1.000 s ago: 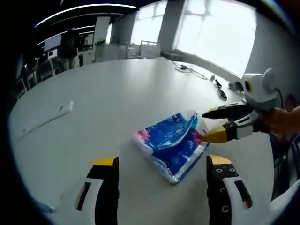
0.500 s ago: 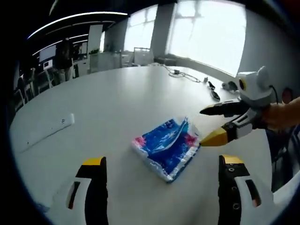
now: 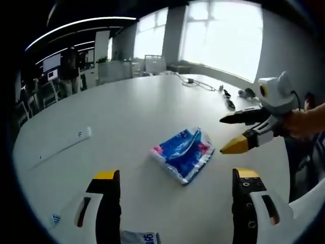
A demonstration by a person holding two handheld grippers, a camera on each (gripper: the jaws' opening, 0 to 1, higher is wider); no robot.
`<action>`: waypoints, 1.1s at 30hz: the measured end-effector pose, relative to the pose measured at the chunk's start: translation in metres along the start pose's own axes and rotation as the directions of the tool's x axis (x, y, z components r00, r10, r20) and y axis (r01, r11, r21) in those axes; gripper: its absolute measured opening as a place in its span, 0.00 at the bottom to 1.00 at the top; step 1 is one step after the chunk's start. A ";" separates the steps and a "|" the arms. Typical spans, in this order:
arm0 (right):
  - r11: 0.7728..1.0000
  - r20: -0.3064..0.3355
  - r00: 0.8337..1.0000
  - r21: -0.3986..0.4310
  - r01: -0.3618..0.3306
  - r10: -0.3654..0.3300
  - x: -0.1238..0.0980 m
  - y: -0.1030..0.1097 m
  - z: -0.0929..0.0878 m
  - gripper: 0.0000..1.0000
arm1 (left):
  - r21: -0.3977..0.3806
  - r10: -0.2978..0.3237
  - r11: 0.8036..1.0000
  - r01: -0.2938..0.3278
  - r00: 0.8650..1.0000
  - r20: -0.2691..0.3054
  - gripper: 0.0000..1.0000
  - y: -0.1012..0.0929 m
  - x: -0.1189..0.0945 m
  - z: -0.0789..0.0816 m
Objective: Arrange the tabletop items into an orderly group along one side of the table until the central work area is clear of visible clutter.
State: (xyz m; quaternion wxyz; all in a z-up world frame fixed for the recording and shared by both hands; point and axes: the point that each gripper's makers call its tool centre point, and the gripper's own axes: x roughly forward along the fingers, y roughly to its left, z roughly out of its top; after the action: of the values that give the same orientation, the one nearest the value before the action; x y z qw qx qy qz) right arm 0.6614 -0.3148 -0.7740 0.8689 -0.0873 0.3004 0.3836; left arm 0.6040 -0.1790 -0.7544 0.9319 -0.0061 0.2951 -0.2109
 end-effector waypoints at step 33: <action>1.000 0.077 0.997 -0.009 0.027 -0.026 -0.041 0.074 0.024 0.74 | 0.045 0.032 0.998 -0.034 0.998 0.051 0.84 0.024 -0.107 -0.018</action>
State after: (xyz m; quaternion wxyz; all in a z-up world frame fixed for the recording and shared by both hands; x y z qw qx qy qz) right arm 0.5974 -0.2801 -0.7246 0.8844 -0.0807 0.2635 0.3766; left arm 0.5249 -0.1130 -0.7139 0.9423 0.0148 0.2667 -0.2018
